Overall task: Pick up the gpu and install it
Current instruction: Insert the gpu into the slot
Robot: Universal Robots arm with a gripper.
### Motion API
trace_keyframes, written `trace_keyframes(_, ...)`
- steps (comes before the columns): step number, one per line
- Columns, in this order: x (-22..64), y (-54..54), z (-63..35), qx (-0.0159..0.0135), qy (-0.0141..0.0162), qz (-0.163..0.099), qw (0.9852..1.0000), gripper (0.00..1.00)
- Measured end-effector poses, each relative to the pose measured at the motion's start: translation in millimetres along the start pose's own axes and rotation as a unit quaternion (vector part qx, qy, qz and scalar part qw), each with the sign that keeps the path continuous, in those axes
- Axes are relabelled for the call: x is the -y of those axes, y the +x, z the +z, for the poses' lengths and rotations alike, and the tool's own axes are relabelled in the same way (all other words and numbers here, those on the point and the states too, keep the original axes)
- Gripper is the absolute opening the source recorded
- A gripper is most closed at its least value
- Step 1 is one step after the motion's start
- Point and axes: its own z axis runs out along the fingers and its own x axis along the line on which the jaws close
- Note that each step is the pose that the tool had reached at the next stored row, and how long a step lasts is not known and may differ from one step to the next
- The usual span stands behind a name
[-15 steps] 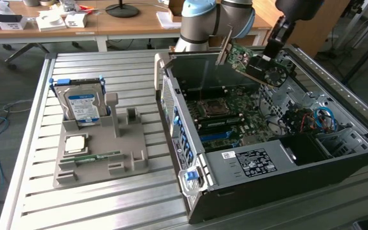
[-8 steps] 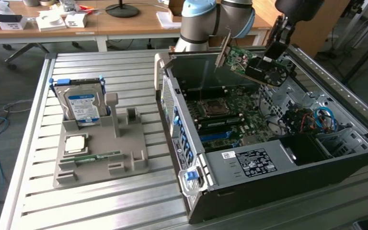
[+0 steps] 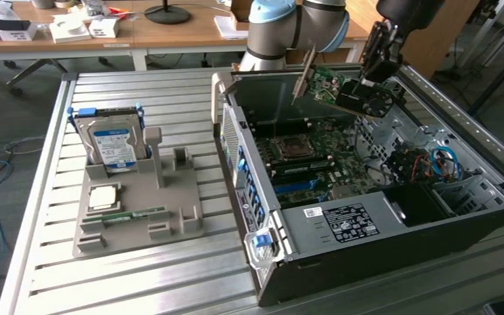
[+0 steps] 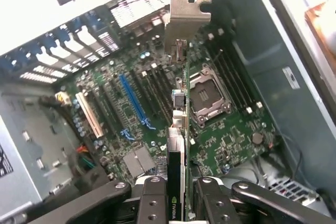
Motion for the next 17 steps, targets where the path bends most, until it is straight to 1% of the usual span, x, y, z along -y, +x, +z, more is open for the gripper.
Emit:
trace_keyframes(2,0.0,0.0,0.2,-0.0018,-0.0001,-0.018,0.9998,0.26)
trace_keyframes(4,0.0,0.0,0.4,-0.0036,-0.0002,-0.037,0.9993,0.26)
trace_keyframes(6,0.1,0.0,0.5,-0.0053,-0.0002,-0.054,0.9985,0.26)
trace_keyframes(8,0.1,0.0,0.6,-0.0071,-0.0003,-0.072,0.9974,0.26)
trace_keyframes(11,0.1,0.0,0.7,-0.0098,-0.0004,-0.1,0.995,0.26)
trace_keyframes(13,0.1,0.0,0.9,-0.0114,-0.0005,-0.117,0.993,0.26)
trace_keyframes(15,0.1,0.0,1.0,-0.0132,-0.0006,-0.135,0.9907,0.26)
trace_keyframes(17,0.1,0.0,1.2,-0.015,-0.0007,-0.154,0.988,0.26)
